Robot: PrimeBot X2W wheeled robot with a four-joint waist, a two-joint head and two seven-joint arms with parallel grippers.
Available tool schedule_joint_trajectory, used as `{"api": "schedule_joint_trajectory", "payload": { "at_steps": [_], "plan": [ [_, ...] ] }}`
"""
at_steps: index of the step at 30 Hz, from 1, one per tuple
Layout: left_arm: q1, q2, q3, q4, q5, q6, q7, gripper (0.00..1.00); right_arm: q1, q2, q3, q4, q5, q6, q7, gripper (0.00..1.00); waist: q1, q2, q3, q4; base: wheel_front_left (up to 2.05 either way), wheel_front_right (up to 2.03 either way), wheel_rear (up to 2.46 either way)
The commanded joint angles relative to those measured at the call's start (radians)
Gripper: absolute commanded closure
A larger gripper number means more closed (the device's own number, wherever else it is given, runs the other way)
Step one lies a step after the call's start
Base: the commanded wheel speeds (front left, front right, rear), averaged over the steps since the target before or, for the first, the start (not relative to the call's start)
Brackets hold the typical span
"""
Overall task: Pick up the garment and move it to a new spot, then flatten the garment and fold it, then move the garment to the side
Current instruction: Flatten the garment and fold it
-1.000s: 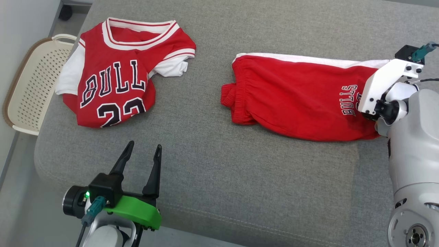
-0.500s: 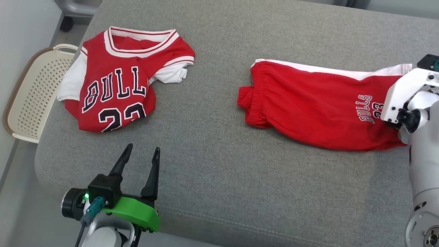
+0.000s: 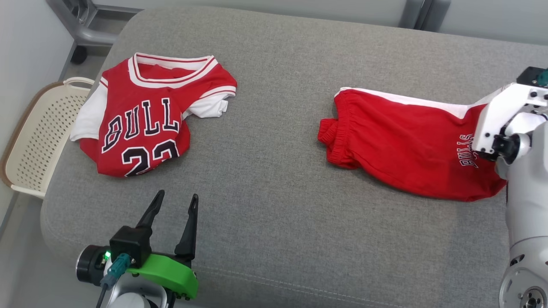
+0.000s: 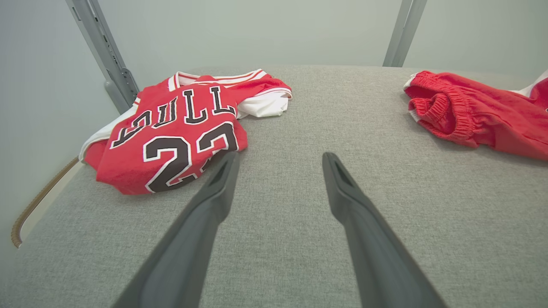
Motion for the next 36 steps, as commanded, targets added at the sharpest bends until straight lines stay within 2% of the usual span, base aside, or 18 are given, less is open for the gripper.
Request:
{"api": "schedule_joint_trajectory", "payload": {
  "at_steps": [1,10,12,15,27,36],
  "plan": [
    [0.013,0.007,-0.002,0.001,-0.006,0.004,0.003,0.00,-0.001,0.010,0.028,-0.006,0.023,-0.001,0.007,1.00,0.0000,0.0000,-0.017,-0.005,0.00,0.00,0.00],
    [0.025,0.008,-0.014,0.003,-0.015,0.004,0.007,0.00,-0.015,0.064,0.219,-0.029,0.151,-0.001,0.010,1.00,0.0000,0.0000,-0.058,0.006,0.00,0.00,0.00],
    [0.027,0.006,-0.022,0.007,-0.013,-0.001,0.010,0.00,-0.006,0.075,0.269,-0.033,0.190,-0.001,-0.001,1.00,0.0000,0.0000,-0.069,0.025,0.00,0.00,0.00],
    [0.028,0.003,-0.032,0.007,-0.012,-0.006,0.010,0.00,0.010,0.080,0.291,-0.027,0.202,-0.001,-0.012,1.00,0.0000,0.0000,-0.076,0.052,0.00,0.00,0.00],
    [0.018,-0.020,-0.070,0.032,-0.018,-0.019,-0.002,0.00,-0.030,0.090,0.261,0.062,0.186,-0.001,-0.061,1.00,0.0000,0.0000,-0.069,0.174,0.00,0.00,0.00],
    [-0.001,-0.041,-0.081,0.055,-0.023,-0.024,-0.020,0.00,-0.068,0.090,0.192,0.140,0.110,-0.001,-0.092,1.00,0.0000,0.0000,-0.036,0.244,0.00,0.00,0.00]
  ]
}}
